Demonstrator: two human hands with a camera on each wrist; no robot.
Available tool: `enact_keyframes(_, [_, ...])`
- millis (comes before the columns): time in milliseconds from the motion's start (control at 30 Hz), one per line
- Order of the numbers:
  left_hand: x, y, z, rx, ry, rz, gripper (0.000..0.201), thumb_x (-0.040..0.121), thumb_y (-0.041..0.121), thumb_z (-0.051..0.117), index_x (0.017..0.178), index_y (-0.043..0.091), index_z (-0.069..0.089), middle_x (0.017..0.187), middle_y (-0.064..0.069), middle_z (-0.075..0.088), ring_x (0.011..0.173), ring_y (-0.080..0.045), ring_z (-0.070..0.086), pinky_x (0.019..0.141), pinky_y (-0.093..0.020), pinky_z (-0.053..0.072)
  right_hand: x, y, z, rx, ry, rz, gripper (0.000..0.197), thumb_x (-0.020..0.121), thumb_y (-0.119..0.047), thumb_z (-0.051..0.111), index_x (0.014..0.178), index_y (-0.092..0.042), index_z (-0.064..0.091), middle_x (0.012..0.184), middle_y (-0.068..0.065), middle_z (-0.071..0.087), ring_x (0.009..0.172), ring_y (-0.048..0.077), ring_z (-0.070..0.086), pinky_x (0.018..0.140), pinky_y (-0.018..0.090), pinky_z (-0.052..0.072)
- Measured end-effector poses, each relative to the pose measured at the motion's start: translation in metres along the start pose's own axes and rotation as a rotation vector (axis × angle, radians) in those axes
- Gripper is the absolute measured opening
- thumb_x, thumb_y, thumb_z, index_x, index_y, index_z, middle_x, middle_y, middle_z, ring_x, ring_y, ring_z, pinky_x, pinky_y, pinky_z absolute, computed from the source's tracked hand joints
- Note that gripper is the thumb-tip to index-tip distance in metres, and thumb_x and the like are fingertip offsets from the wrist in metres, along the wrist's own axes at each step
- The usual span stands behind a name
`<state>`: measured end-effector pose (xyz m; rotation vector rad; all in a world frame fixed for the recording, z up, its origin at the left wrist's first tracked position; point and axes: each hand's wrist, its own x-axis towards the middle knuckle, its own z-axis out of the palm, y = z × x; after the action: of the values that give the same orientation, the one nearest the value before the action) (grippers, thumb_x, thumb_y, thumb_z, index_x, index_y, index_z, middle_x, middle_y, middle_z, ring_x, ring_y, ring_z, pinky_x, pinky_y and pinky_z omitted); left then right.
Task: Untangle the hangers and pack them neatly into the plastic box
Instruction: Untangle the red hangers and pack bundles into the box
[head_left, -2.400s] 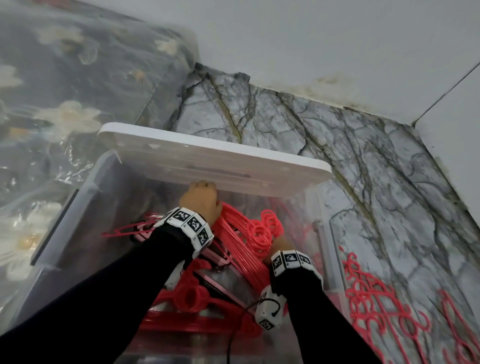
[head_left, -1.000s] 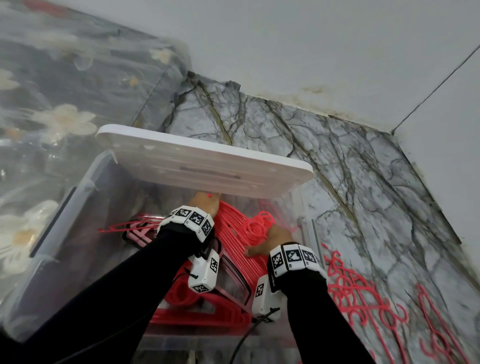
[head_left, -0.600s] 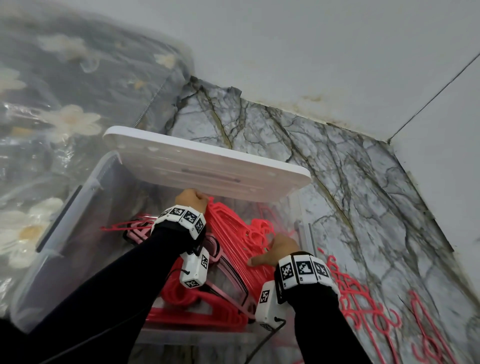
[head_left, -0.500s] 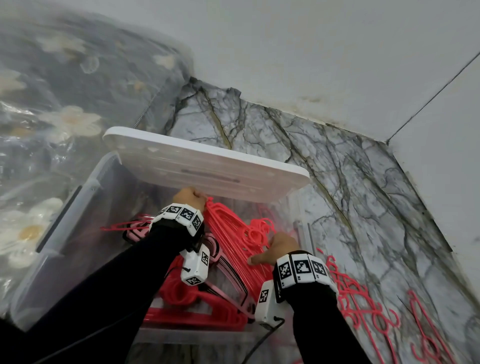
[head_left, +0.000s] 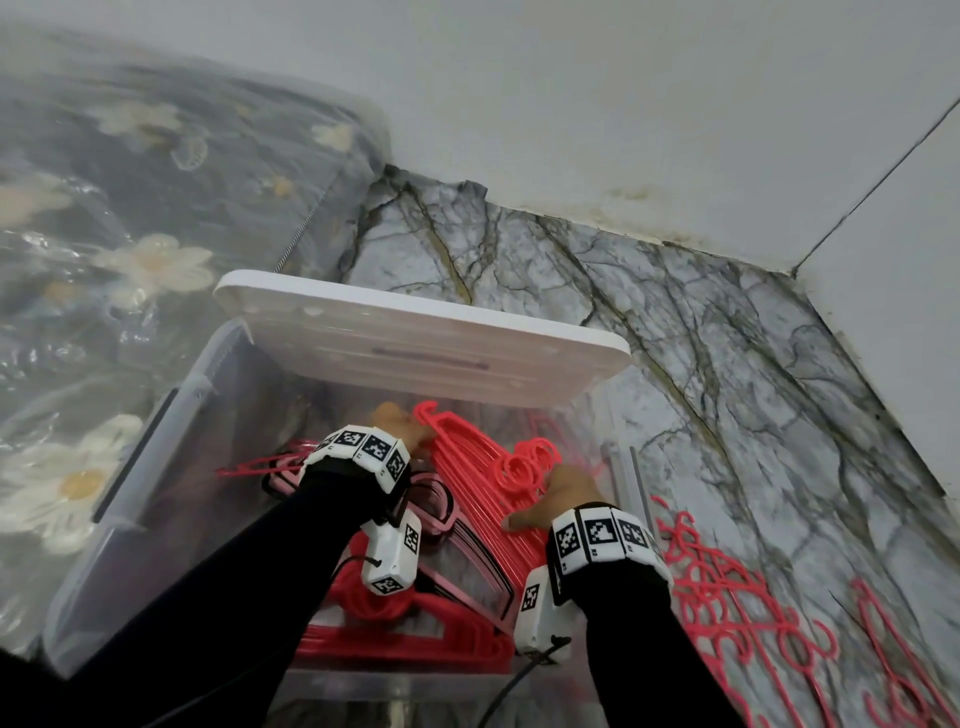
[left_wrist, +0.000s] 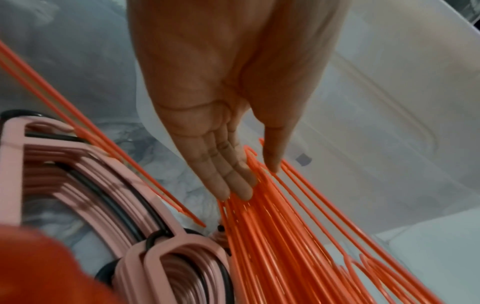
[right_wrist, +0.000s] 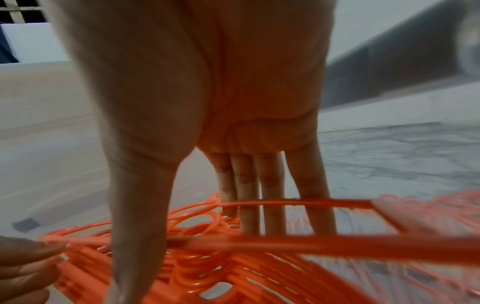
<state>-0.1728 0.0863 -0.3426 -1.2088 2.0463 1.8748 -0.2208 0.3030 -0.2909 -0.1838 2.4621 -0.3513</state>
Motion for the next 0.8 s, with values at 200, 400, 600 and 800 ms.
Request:
enact_keyframes(200, [0.000, 0.002, -0.001, -0.244, 0.029, -0.026, 0.024, 0.081, 0.015, 0.075, 0.076, -0.007, 0.066, 0.071, -0.023, 0.070, 0.062, -0.032, 0.070, 0.060, -0.046, 0.059, -0.007, 0.001, -0.010, -0.061, -0.054, -0.011, 0.055, 0.055, -0.038, 0.090, 0.096, -0.014, 0.063, 0.096, -0.001, 0.066, 0.083, 0.016, 0.060, 0.073, 0.024, 0.047])
enact_keyframes(400, [-0.006, 0.009, 0.000, -0.283, 0.051, -0.046, 0.021, 0.084, 0.009, 0.071, 0.068, -0.003, 0.064, 0.072, -0.026, 0.068, 0.065, -0.034, 0.068, 0.065, -0.051, 0.058, -0.015, -0.005, -0.015, -0.164, -0.077, -0.041, 0.058, 0.054, -0.042, 0.090, 0.096, -0.016, 0.059, 0.110, 0.003, 0.067, 0.091, 0.020, 0.062, 0.077, 0.029, 0.050])
enact_keyframes(600, [-0.009, 0.006, 0.010, -0.102, 0.042, 0.076, 0.019, 0.085, 0.005, 0.068, 0.067, 0.003, 0.063, 0.054, -0.011, 0.067, 0.051, -0.021, 0.067, 0.055, -0.041, 0.060, -0.007, -0.010, -0.011, -0.061, 0.110, -0.143, 0.093, 0.055, -0.042, 0.088, 0.135, -0.024, 0.045, 0.132, -0.006, 0.055, 0.112, 0.020, 0.059, 0.098, 0.032, 0.046])
enact_keyframes(800, [-0.010, 0.017, 0.009, 0.230, 0.212, 0.107, 0.025, 0.086, 0.025, 0.065, 0.091, 0.003, 0.075, 0.090, -0.019, 0.072, 0.087, -0.030, 0.070, 0.083, -0.036, 0.055, 0.006, 0.002, 0.014, -0.021, -0.038, -0.077, 0.038, 0.062, -0.047, 0.084, 0.089, -0.025, 0.068, 0.093, -0.009, 0.070, 0.055, -0.003, 0.050, 0.056, 0.013, 0.037])
